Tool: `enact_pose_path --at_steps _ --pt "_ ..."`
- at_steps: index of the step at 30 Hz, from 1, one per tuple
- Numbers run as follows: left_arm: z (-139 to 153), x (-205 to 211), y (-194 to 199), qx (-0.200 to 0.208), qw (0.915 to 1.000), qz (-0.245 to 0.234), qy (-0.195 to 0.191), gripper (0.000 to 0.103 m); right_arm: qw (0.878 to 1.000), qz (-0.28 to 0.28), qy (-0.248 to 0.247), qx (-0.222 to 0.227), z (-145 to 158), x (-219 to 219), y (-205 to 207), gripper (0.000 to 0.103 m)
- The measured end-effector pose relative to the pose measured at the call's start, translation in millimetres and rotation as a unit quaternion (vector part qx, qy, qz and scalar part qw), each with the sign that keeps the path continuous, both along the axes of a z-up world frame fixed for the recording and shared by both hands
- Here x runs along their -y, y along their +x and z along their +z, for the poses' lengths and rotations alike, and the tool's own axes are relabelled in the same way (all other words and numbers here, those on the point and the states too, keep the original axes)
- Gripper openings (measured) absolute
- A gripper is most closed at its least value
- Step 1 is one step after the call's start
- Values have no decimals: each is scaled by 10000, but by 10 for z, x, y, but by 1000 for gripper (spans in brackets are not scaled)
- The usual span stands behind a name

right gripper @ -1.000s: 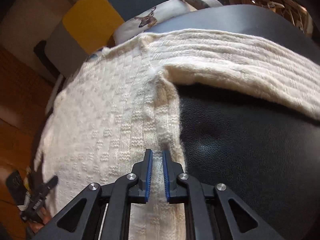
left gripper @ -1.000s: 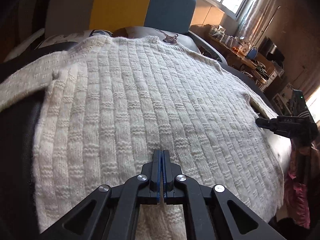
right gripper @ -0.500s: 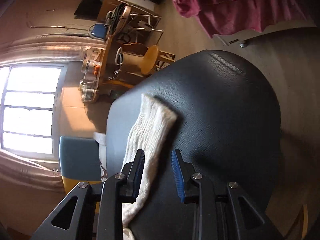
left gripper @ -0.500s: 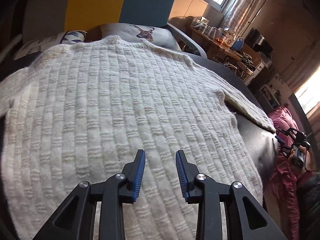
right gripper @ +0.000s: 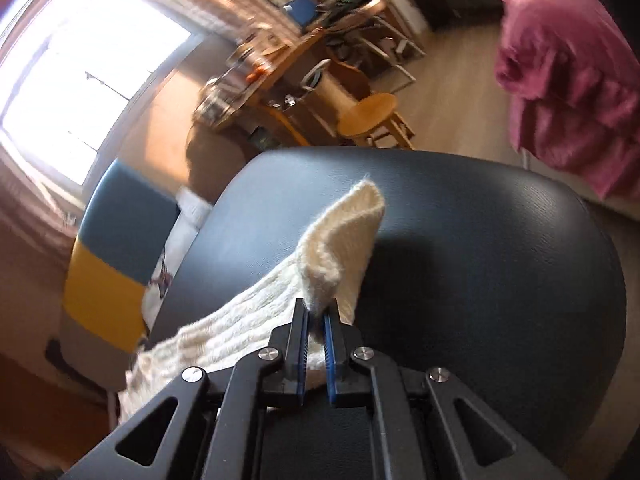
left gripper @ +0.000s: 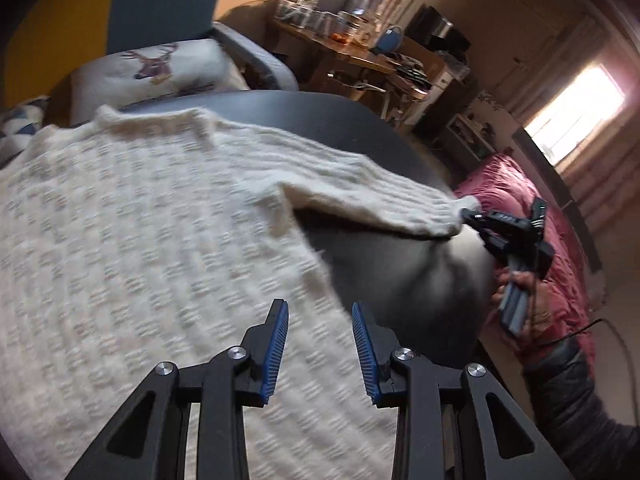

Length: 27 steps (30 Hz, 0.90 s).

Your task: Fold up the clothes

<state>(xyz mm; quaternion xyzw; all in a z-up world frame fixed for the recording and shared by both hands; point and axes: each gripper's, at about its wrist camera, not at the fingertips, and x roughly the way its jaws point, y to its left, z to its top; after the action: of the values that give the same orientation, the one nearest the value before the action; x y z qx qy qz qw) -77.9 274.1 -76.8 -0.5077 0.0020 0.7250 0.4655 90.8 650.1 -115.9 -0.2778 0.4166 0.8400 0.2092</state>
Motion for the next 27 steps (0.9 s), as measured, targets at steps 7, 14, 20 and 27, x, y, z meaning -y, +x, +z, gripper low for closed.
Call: enact_pose_path --at_steps 7,14,20,27 --pt "50 -1492 -225 937 9933 -662 172 39 9921 952 630 516 25 270 -242 6" --pt "-77 -2407 -244 1381 9853 -999 114 47 9808 1484 1145 537 108 514 -224 6" --pt "-106 -2798 -47 998 9797 -1726 -191 52 9683 1916 1491 591 121 699 -326 6" --pt "-262 -2856 -65 664 9780 -1906 -535 15 9611 2092 1684 638 113 818 -392 6"
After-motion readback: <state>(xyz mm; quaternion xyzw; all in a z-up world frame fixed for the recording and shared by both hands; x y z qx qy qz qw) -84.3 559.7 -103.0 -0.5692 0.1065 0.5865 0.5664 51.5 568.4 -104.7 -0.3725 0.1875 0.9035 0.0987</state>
